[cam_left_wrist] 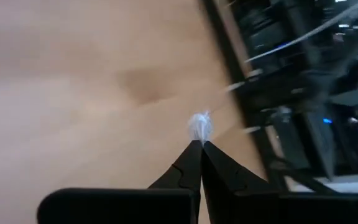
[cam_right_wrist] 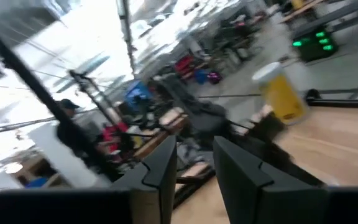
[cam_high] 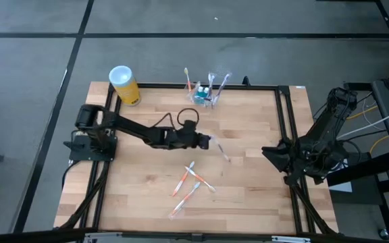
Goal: Pick & Place toothbrushing station
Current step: Put the purple toothbrush into the right section of the transparent organizer
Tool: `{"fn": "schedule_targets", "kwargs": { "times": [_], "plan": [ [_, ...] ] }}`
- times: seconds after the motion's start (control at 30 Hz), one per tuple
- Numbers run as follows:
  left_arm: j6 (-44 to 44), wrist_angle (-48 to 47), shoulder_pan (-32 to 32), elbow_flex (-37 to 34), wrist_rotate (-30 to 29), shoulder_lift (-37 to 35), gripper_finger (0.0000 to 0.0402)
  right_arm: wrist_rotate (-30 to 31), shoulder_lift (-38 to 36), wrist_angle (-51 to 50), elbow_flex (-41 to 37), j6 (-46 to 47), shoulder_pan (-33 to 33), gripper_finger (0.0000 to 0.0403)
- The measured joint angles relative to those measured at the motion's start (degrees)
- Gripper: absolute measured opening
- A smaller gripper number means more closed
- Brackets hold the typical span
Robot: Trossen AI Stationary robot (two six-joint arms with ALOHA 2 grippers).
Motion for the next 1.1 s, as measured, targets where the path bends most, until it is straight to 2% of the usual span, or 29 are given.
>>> {"fn": "schedule_targets", "kwargs": {
  "times": [0.1, 0.2, 0.37, 0.53, 0.63, 0.7, 0.77, 0.9, 0.97, 1.1],
  "plan": [
    [7.1, 2.3, -0.5, 0.0, -1.6, -3.7, 0.0002, 3.1, 0.0, -1.3, 0.0, -0.1, -0.9, 0.0107],
    [14.1, 3.9, -0.5, 0.0, -1.2, -7.9, 0.0002, 3.5, -0.1, -2.6, 0.0, -0.5, -2.5, 0.0105],
    [16.5, 1.6, -0.1, 0.1, 1.4, -12.8, 0.0002, 2.1, -0.1, -4.6, 0.0, -1.3, -7.3, 0.0109],
    [16.5, 1.5, 0.0, 0.1, 3.2, -15.8, 0.0002, -2.1, -0.1, -7.6, 0.0, -0.1, -12.3, 0.0125],
    [16.6, 1.7, 0.0, 0.1, 6.2, -17.0, 0.0002, -7.6, -0.1, -11.6, 0.0, 4.7, -16.1, 0.0141],
    [17.2, 1.6, 0.0, 0.2, 8.7, -17.6, 0.0002, -11.0, -0.1, -18.0, 0.7, 10.0, -19.1, 0.0154],
    [19.3, 1.3, 0.0, 0.4, 10.7, -18.1, 0.0002, -15.0, 0.0, -27.6, 2.4, 17.2, -22.3, 0.0164],
    [23.3, 0.9, 0.0, 0.5, 13.4, -19.8, 0.0001, -28.0, 0.1, -50.3, 8.0, 31.5, -30.5, 0.0171],
    [24.4, -0.3, 0.0, 0.5, 13.9, -20.4, 0.0001, -33.4, 0.5, -57.0, 11.4, 33.4, -34.1, 0.0171],
    [26.0, -0.2, 0.0, 0.5, 15.2, -20.9, 0.0001, -42.7, 2.5, -62.6, 17.9, 29.8, -40.4, 0.0171]
  ]
}}
